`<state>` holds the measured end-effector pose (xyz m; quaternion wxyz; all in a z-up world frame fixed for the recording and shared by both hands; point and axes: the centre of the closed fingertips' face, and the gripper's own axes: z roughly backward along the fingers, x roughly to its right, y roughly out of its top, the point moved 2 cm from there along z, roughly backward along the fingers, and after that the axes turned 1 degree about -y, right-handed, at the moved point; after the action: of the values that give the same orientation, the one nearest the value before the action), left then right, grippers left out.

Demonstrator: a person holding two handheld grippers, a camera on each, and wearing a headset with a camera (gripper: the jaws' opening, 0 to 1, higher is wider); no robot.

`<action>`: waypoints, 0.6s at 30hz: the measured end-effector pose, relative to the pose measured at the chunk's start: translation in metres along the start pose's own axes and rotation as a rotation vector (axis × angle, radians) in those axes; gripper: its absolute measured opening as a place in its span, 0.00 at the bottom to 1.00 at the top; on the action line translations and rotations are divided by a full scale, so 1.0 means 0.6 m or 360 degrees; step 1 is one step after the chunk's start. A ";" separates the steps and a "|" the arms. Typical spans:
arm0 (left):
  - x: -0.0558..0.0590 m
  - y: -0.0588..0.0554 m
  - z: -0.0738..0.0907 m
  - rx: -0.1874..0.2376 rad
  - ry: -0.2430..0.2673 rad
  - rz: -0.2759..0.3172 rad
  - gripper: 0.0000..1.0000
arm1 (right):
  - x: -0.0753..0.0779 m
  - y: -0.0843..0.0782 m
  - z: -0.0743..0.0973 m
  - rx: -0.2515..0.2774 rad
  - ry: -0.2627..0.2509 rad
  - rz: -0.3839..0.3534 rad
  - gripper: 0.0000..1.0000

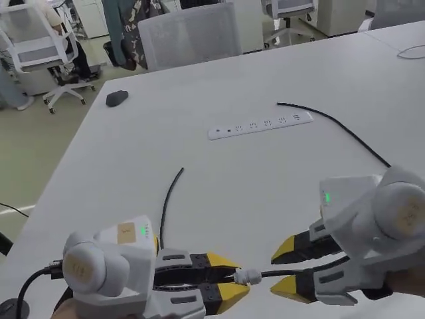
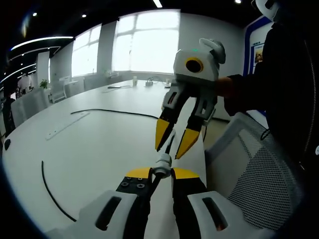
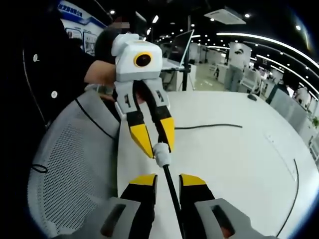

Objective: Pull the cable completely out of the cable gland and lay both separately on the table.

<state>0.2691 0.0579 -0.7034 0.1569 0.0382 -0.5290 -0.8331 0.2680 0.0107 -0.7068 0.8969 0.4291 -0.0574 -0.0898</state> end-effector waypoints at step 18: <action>0.008 0.003 -0.004 0.0005 -0.0009 -0.0009 0.15 | 0.003 -0.032 0.016 -0.0056 -0.0129 -0.0088 0.00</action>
<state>0.2656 0.0538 -0.7020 0.1528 0.0375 -0.5307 -0.8328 0.2657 -0.0088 -0.7155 0.8985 0.4107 -0.0803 -0.1328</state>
